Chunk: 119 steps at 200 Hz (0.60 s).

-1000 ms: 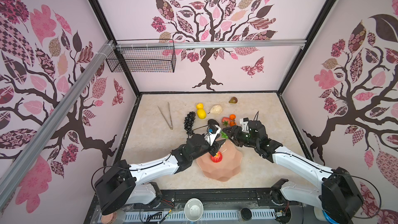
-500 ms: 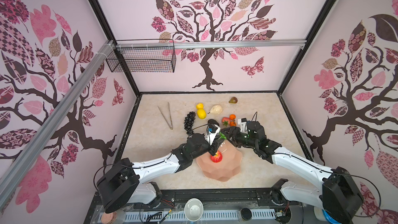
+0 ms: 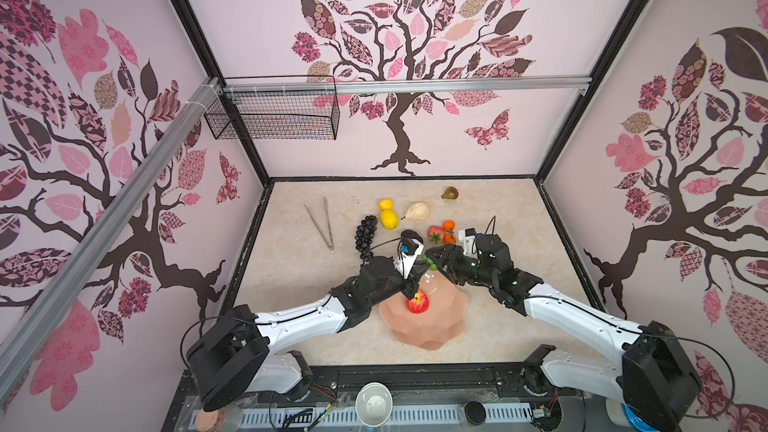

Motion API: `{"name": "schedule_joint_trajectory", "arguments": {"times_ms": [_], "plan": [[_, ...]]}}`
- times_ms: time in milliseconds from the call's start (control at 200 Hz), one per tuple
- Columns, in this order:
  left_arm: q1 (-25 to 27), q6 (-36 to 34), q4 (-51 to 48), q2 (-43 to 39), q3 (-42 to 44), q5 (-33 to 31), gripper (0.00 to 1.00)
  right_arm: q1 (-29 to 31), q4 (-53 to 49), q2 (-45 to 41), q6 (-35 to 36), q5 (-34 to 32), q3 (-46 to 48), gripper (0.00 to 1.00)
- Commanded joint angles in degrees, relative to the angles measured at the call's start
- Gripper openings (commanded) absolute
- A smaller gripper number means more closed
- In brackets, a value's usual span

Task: Place and organize the fake fruits in the fruit bowl
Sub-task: 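Grasp the mangosteen's green top with the left gripper from the right gripper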

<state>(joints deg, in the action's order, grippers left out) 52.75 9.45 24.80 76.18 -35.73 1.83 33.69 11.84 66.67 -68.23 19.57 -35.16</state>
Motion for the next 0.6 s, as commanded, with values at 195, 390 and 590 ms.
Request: {"name": "schedule_joint_trajectory", "arguments": {"times_ms": [195,390,590], "plan": [[-0.1,-0.4,-0.2,0.0,0.7,1.9,0.09,0.5,1.2,-2.1,-0.2,-0.1,0.5,0.59],[-0.1,-2.7,-8.5,-0.2,-3.1,2.0,0.08,0.5,-3.8,-4.0,4.5,-4.5,0.2,0.76],[0.7,-5.7,-24.4,0.3,-9.9,1.4,0.10,-1.1,-14.6,-13.0,16.7,-20.2,0.0,0.97]]}}
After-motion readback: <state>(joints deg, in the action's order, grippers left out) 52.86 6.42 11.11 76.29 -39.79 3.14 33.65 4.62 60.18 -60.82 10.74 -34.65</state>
